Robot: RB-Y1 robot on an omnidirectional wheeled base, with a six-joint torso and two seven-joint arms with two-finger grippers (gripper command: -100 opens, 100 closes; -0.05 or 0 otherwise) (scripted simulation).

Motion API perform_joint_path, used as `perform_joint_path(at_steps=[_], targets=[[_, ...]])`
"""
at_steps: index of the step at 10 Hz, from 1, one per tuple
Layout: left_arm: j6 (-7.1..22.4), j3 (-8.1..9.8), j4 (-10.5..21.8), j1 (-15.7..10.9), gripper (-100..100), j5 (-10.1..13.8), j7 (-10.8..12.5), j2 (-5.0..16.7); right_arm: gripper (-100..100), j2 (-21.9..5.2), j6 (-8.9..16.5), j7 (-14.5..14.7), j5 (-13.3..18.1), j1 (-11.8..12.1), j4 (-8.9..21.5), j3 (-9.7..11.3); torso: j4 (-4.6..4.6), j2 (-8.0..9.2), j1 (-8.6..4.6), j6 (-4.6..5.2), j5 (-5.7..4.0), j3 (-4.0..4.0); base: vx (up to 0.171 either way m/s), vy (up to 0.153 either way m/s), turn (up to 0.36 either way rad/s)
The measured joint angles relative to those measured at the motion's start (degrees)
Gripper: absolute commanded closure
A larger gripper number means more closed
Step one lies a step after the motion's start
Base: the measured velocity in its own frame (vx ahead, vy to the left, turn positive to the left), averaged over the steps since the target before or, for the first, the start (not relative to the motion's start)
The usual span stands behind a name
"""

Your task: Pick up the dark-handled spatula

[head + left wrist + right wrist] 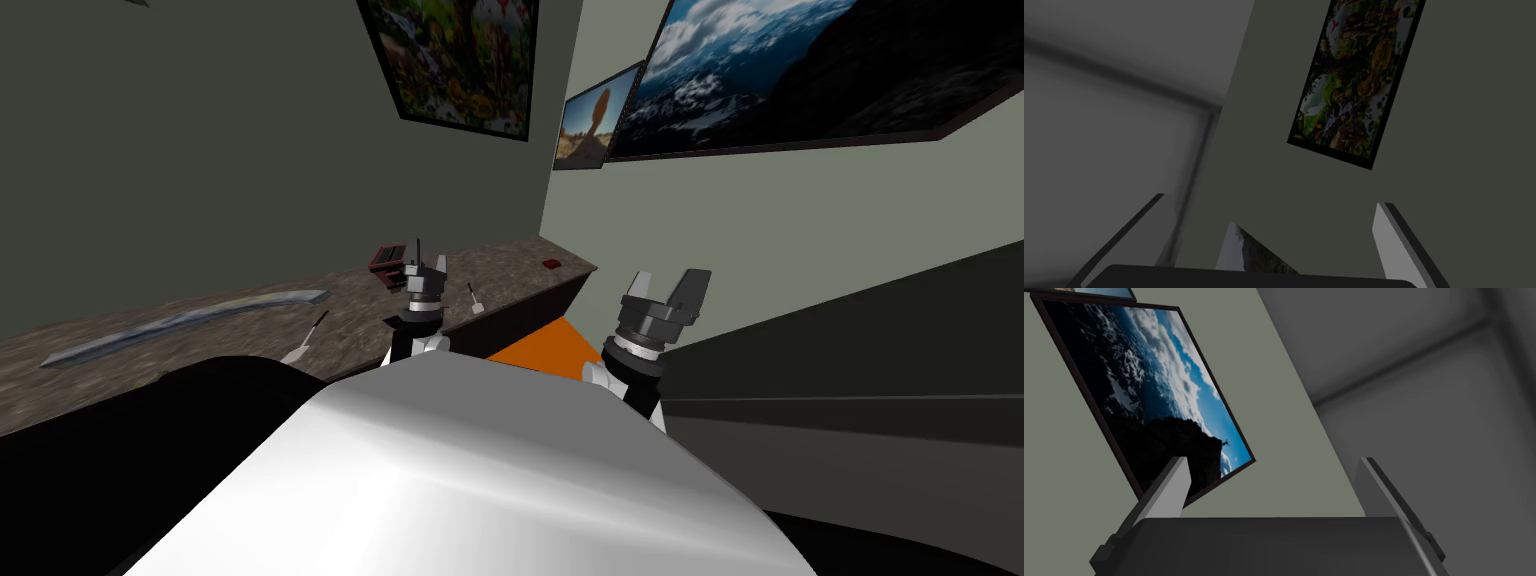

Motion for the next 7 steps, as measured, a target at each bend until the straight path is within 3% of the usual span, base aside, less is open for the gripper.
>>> perform_joint_path(at_steps=[4,7], targets=[[5.3,0.65,1.6,-1.2,-100,2.0,-1.7,5.9,0,0.0,0.0,0.0,0.0,0.0,0.0,0.0,0.07,0.34,-0.24,0.01,-0.06,0.19,-0.085,-0.067,-0.025],[11.0,0.91,2.9,-2.1,-100,4.1,-3.7,10.6,0,0.0,0.0,0.0,0.0,0.0,0.0,0.0,0.12,0.53,-0.34,0.01,-0.08,0.3,-0.119,-0.078,-0.026]])
